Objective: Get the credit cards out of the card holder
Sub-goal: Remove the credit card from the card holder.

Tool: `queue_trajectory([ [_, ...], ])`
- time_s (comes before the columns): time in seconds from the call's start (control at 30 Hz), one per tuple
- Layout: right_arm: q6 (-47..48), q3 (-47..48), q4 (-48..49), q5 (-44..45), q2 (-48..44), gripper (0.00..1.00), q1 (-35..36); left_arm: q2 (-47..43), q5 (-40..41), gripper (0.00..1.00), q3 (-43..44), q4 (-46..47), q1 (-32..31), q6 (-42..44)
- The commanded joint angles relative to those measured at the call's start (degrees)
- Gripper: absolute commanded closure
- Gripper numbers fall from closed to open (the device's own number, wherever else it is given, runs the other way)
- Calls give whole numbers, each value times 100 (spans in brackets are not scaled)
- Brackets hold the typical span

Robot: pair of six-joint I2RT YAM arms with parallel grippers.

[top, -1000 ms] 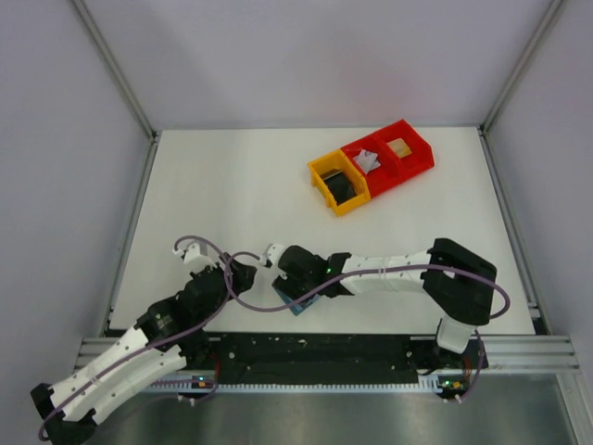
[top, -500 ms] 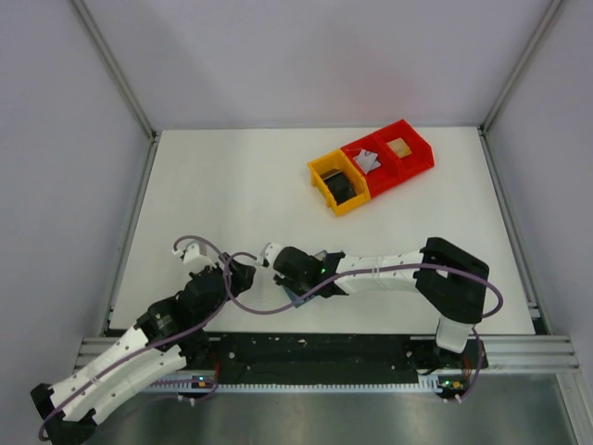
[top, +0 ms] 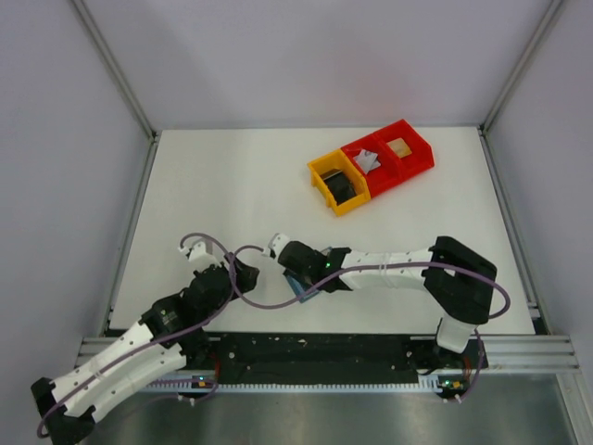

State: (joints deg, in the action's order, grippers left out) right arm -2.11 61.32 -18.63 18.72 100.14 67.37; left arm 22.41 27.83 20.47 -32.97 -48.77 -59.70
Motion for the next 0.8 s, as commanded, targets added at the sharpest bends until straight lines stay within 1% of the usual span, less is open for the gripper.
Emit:
queue_trajectory([
  [0.0, 35, 82, -149, 484, -398, 100, -321, 131, -164, 26, 98, 379, -1, 248],
  [0.2, -184, -269, -167, 431, -609, 100, -962, 377, -480, 26, 89, 686, 8, 442],
  [0.33, -439, -498, -176, 211, -872, 99, -1331, 667, -779, 26, 106, 1011, -1, 573],
  [0.4, -605, -603, -176, 211, -1013, 90, -1498, 851, -954, 26, 124, 1160, -1, 635],
  [0.47, -694, -674, -158, 150, -1189, 78, -1639, 1044, -1173, 26, 124, 1389, 0, 705],
  [0.5, -720, -709, -141, 62, -1277, 73, -1675, 1141, -1297, 27, 124, 1529, -1, 732],
  [0.53, -756, -753, -97, -95, -1373, 70, -1745, 1255, -1394, 27, 133, 1652, -1, 741],
  [0.63, -878, -902, 227, -806, -1672, 66, -1920, 1677, -1693, 30, 185, 2056, -9, 758],
  [0.73, -1045, -1148, 728, -1851, -1892, 62, -2166, 2134, -2009, 38, 317, 2487, -1, 785],
  [0.77, -1133, -1201, 886, -2411, -1901, 62, -2254, 2310, -2106, 41, 378, 2636, -1, 811],
])
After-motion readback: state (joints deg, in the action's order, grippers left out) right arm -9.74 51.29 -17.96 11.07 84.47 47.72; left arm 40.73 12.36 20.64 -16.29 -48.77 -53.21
